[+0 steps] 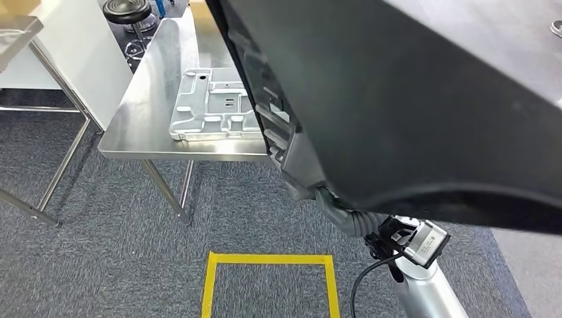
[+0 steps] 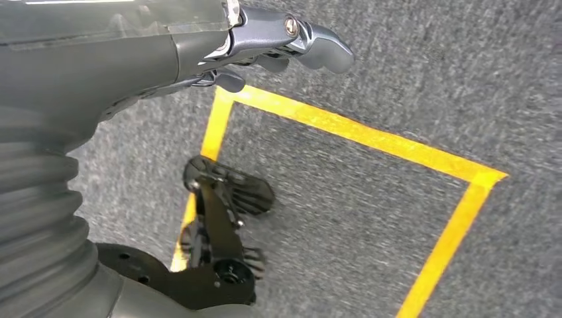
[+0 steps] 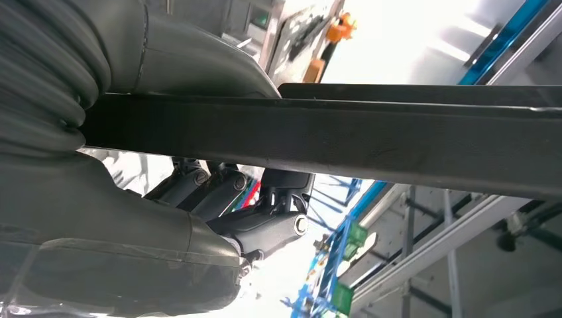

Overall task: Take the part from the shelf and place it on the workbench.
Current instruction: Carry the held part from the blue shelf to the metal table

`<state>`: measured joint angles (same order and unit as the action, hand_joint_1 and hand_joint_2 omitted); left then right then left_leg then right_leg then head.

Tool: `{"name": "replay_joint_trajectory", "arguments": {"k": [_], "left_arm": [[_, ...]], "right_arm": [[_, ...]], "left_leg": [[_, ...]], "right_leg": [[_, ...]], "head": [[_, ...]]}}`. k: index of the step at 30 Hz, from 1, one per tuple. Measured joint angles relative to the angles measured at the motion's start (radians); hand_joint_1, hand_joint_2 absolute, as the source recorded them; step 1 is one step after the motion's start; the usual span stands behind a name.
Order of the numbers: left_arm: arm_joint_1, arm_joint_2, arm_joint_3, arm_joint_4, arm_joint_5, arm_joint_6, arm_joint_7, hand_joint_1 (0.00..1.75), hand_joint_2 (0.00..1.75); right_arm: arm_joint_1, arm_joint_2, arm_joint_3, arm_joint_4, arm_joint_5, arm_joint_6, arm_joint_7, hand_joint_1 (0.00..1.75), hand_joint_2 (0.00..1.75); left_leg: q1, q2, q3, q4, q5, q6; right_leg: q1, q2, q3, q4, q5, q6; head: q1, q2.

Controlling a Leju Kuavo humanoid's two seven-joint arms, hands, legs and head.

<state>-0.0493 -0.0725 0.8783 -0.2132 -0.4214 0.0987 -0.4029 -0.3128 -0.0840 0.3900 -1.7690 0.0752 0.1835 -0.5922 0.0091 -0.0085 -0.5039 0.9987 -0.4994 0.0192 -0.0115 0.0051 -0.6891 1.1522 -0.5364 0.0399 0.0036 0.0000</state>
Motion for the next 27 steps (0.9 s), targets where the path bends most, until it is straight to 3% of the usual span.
{"name": "replay_joint_trajectory", "arguments": {"k": [2,3,4,6,7,9,11,12,13,14,16,17,18,20,23,27], "left_arm": [[-0.001,-0.002,0.005,0.000,0.005,0.003,-0.001,0.00,1.75],[-0.003,-0.002,0.009,0.000,0.006,0.003,-0.001,0.00,1.75],[-0.004,-0.003,0.013,0.000,0.006,0.004,-0.002,0.00,1.75],[-0.006,-0.002,0.018,0.000,0.006,0.004,-0.003,0.00,1.75],[-0.007,-0.003,0.020,0.000,0.006,0.003,-0.003,0.00,1.75],[-0.008,-0.003,0.022,0.000,0.005,0.003,-0.004,0.00,1.75],[-0.006,-0.003,0.026,0.000,0.005,0.002,-0.004,0.00,1.75],[-0.005,-0.003,0.027,0.000,0.006,0.002,-0.004,0.00,1.75],[-0.003,-0.003,0.028,0.000,0.006,0.003,-0.004,0.00,1.75],[-0.002,-0.003,0.030,0.000,0.006,0.003,-0.004,0.00,1.75],[-0.002,-0.003,0.035,0.000,0.006,0.003,-0.004,0.00,1.75],[-0.001,-0.003,0.038,0.000,0.005,0.003,-0.004,0.00,1.75],[-0.001,-0.003,0.041,0.000,0.005,0.003,-0.004,0.00,1.75],[-0.002,-0.003,0.043,0.000,0.005,0.004,-0.005,0.00,1.75],[-0.003,-0.004,0.044,0.000,0.003,0.003,-0.006,0.00,1.75],[-0.004,-0.003,0.044,0.000,0.002,0.002,-0.006,0.00,1.75]], "right_arm": [[-0.001,0.000,-0.010,-0.008,-0.010,-0.011,0.030,1.75,1.75],[-0.002,-0.001,-0.015,-0.014,-0.013,-0.018,0.047,1.75,1.75],[-0.005,-0.001,-0.020,-0.022,-0.014,-0.026,0.063,1.75,1.75],[-0.013,-0.002,-0.025,-0.041,-0.010,-0.044,0.089,1.75,1.75],[-0.017,-0.002,-0.026,-0.050,-0.008,-0.051,0.098,1.75,1.75],[-0.022,-0.003,-0.027,-0.061,-0.004,-0.062,0.109,1.75,1.75],[-0.023,-0.003,-0.027,-0.064,0.002,-0.067,0.115,1.75,1.75],[-0.022,-0.003,-0.027,-0.064,0.006,-0.070,0.118,1.75,1.75],[-0.022,-0.003,-0.027,-0.064,0.008,-0.072,0.119,1.75,1.75],[-0.022,-0.003,-0.027,-0.065,0.010,-0.074,0.120,1.75,1.75],[-0.024,-0.003,-0.027,-0.066,0.013,-0.077,0.123,1.75,1.75],[-0.026,-0.003,-0.026,-0.066,0.015,-0.079,0.124,1.75,1.75],[-0.029,-0.003,-0.026,-0.067,0.018,-0.081,0.126,1.75,1.75],[-0.034,-0.003,-0.026,-0.069,0.022,-0.085,0.129,1.75,1.75],[-0.040,-0.003,-0.026,-0.075,0.025,-0.092,0.132,1.75,1.75],[-0.041,-0.005,-0.026,-0.076,0.027,-0.096,0.136,1.75,1.75]], "left_leg": [[-0.002,-0.001,0.024,0.001,-0.025,-0.009],[-0.004,-0.001,0.034,0.000,-0.033,-0.015],[-0.005,-0.002,0.040,0.002,-0.036,-0.022],[-0.005,-0.001,0.040,0.020,-0.031,-0.034],[-0.004,0.000,0.024,0.053,-0.029,-0.039],[-0.001,0.001,-0.040,0.162,-0.054,-0.045],[0.000,0.002,-0.121,0.267,-0.109,-0.050],[0.001,0.002,-0.149,0.290,-0.128,-0.051],[0.001,0.002,-0.163,0.279,-0.125,-0.051],[0.001,0.002,-0.161,0.237,-0.096,-0.048],[-0.002,0.002,-0.135,0.106,0.015,-0.036],[-0.004,0.002,-0.125,0.056,0.053,-0.031],[-0.006,0.002,-0.119,0.027,0.079,-0.026],[-0.007,0.002,-0.111,0.013,0.080,-0.018],[-0.002,0.001,-0.089,0.000,0.076,-0.003],[-0.001,0.001,-0.065,-0.002,0.054,0.003]], "right_leg": [[0.006,0.000,0.015,-0.105,0.116,-0.014],[0.009,0.001,0.018,-0.130,0.149,-0.022],[0.011,0.002,0.021,-0.137,0.155,-0.030],[0.008,0.004,0.038,-0.144,0.147,-0.044],[0.007,0.004,0.051,-0.149,0.141,-0.050],[0.006,0.003,0.075,-0.156,0.126,-0.059],[0.008,0.003,0.094,-0.156,0.108,-0.062],[0.009,0.004,0.105,-0.156,0.098,-0.063],[0.010,0.005,0.118,-0.156,0.088,-0.063],[0.010,0.006,0.134,-0.156,0.077,-0.062],[0.012,0.006,0.164,-0.155,0.054,-0.057],[0.014,0.007,0.172,-0.155,0.045,-0.054],[0.015,0.007,0.177,-0.155,0.038,-0.048],[0.016,0.009,0.179,-0.150,0.034,-0.037],[0.014,0.006,0.153,-0.084,0.022,-0.023],[0.003,0.003,0.004,0.136,-0.059,-0.002]], "head": [[0.000,0.000],[0.000,0.000],[-0.001,0.000],[-0.001,0.000],[-0.003,0.000],[-0.006,0.000],[-0.008,0.000],[-0.008,0.000],[-0.008,0.000],[-0.008,0.000],[-0.008,0.000],[-0.008,0.000],[-0.007,0.000],[-0.007,0.000],[-0.005,0.000],[-0.003,0.000]]}}
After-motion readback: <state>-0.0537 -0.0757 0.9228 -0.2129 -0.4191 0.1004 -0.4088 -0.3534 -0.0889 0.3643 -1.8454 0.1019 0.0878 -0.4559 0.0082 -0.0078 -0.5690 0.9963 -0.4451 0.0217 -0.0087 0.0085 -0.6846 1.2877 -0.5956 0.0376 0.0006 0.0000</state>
